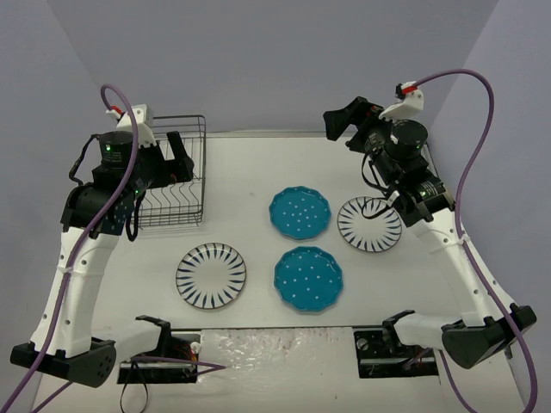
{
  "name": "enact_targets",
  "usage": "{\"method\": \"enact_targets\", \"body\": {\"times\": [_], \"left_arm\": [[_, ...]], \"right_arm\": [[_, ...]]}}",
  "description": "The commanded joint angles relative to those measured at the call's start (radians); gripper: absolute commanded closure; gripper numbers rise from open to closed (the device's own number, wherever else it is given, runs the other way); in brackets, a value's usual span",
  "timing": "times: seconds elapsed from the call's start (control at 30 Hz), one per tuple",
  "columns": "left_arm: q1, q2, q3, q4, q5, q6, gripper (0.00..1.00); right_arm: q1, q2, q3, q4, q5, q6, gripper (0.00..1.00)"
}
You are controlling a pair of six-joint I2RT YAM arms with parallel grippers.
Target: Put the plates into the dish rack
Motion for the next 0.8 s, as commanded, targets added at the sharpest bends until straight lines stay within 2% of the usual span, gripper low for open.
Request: {"method": "enact_targets", "body": {"times": [0.0, 0.27, 0.57, 0.77], "left_arm": [[-0.005, -0.012, 0.034, 0.025, -0.010, 0.006, 0.03], [-0.005, -0.023, -0.029, 0.031, -0.058, -0.122, 0.03], [-0.030, -0.099, -0.239, 0.024, -0.129, -0.328, 0.06], [-0.072, -0.151, -0.352, 0.011, -0.171, -0.393, 0.07]], "right_arm": [[0.005, -0.057, -0.033, 0.065, 0.043, -0.013, 0.00], [0.007, -0.072, -0.092, 0.050, 0.013, 0.007, 0.00], [0.046, -0.109, -0.272, 0.054, 0.012, 0.046, 0.00], [0.084, -0.102, -0.336, 0.068, 0.040, 0.055, 0.00]]}}
